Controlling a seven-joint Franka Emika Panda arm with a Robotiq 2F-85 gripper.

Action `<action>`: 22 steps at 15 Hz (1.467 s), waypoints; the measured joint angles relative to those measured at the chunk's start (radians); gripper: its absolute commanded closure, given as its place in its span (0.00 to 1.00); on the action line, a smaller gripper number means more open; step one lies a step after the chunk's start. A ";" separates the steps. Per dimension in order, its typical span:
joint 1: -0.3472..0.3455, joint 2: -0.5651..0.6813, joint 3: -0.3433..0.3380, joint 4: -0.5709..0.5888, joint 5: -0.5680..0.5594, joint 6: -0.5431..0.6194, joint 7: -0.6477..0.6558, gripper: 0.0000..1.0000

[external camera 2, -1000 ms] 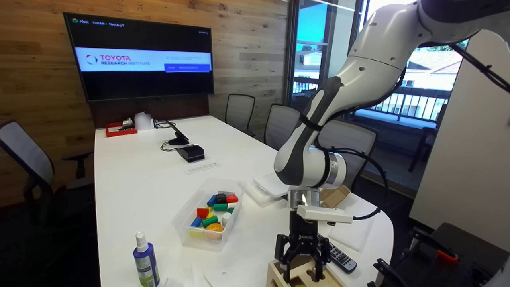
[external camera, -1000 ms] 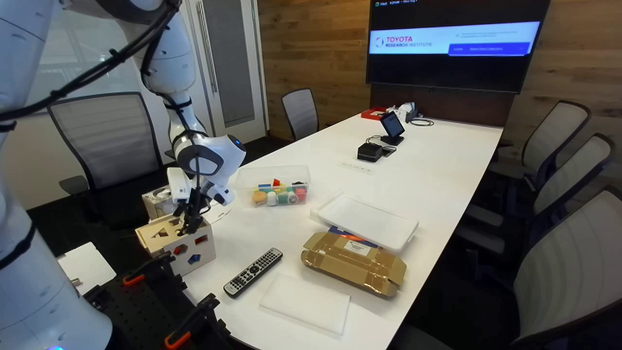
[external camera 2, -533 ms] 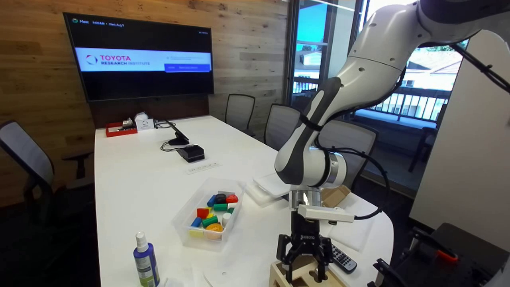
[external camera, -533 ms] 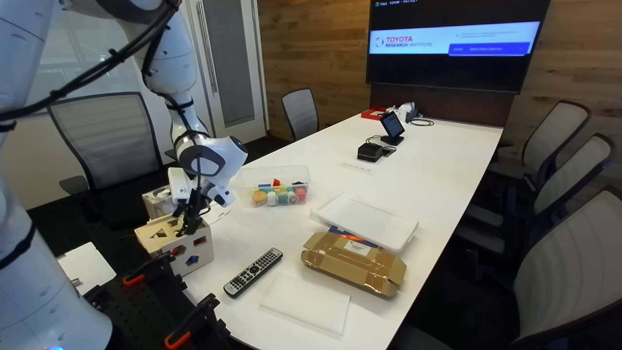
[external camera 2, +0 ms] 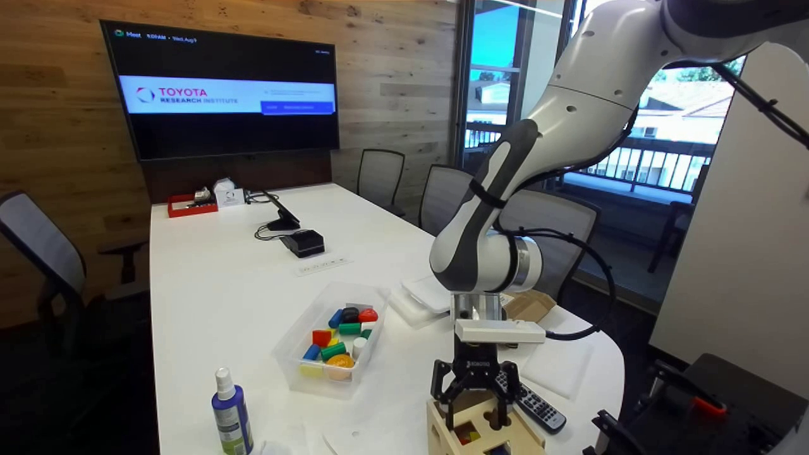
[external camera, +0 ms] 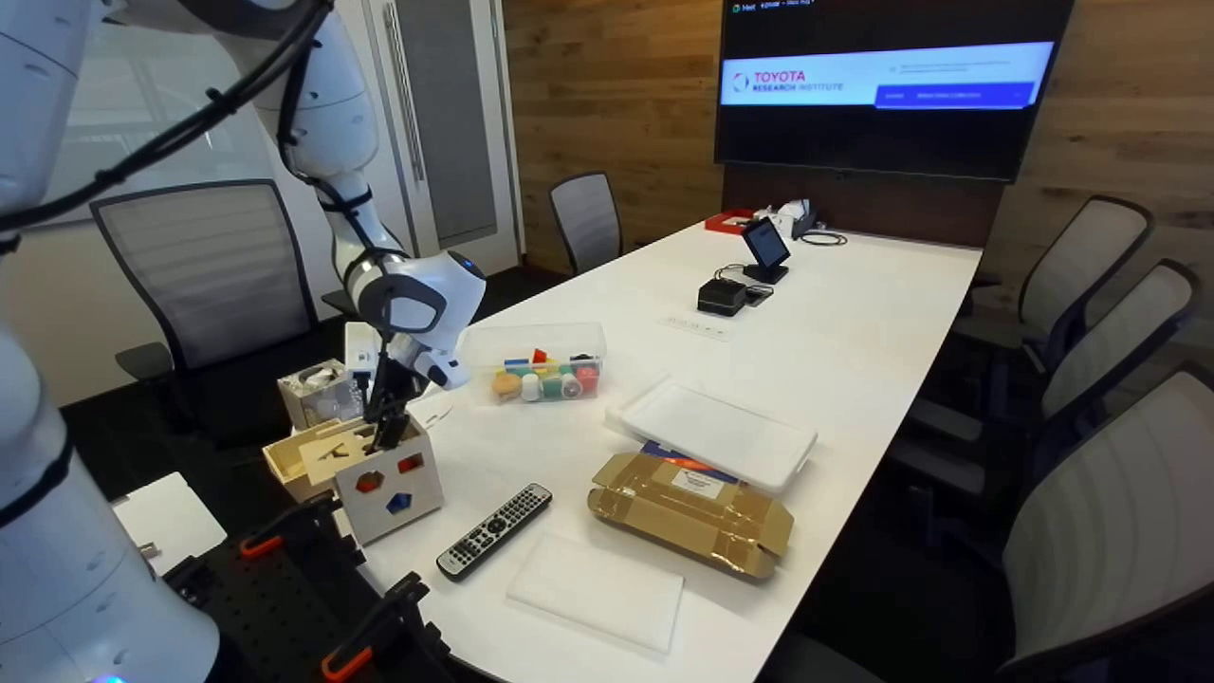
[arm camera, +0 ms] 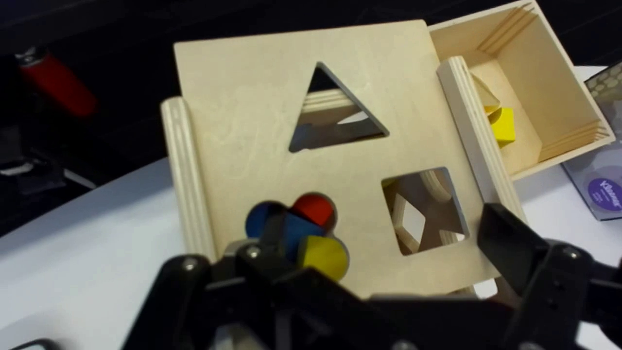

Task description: Slide the lid on the wooden toy box forwards.

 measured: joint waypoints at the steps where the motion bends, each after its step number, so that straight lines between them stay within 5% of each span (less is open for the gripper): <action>1: 0.013 -0.003 -0.008 0.004 -0.015 0.005 0.025 0.00; 7: 0.044 -0.010 -0.025 0.009 -0.089 0.049 0.109 0.00; 22: 0.085 -0.035 -0.023 -0.080 -0.204 0.428 0.133 0.00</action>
